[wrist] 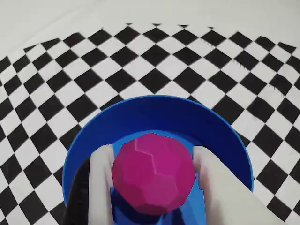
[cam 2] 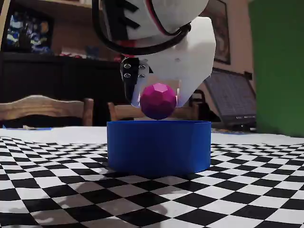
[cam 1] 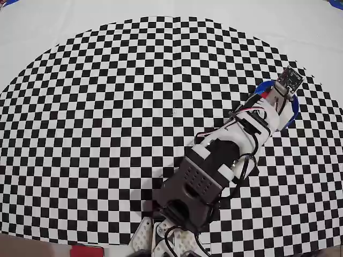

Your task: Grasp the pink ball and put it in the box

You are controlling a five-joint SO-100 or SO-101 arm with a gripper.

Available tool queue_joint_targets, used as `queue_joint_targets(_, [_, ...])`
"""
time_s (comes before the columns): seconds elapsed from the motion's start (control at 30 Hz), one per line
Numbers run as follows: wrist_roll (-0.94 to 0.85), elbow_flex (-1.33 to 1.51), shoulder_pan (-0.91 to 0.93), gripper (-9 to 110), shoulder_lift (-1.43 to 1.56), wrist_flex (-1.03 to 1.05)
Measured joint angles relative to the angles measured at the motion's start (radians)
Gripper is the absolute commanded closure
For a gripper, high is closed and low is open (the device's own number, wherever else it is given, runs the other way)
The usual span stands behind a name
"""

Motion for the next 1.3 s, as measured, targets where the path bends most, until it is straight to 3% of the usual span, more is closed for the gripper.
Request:
queue_joint_targets(0.1, [0.000, 0.000, 0.000, 73, 0.000, -0.003])
queue_joint_targets(0.57, [0.014, 0.000, 0.000, 74, 0.000, -0.029])
queue_joint_targets(0.9, [0.186, 0.017, 0.000, 74, 0.101, -0.029])
queue_joint_targets(1.07, [0.356, 0.095, -0.002, 83, 0.230, -0.029])
queue_joint_targets(1.13, [0.437, 0.135, -0.015, 99, 0.288, -0.029])
queue_joint_targets(1.3, [0.624, 0.229, -0.063, 101, 0.422, -0.029])
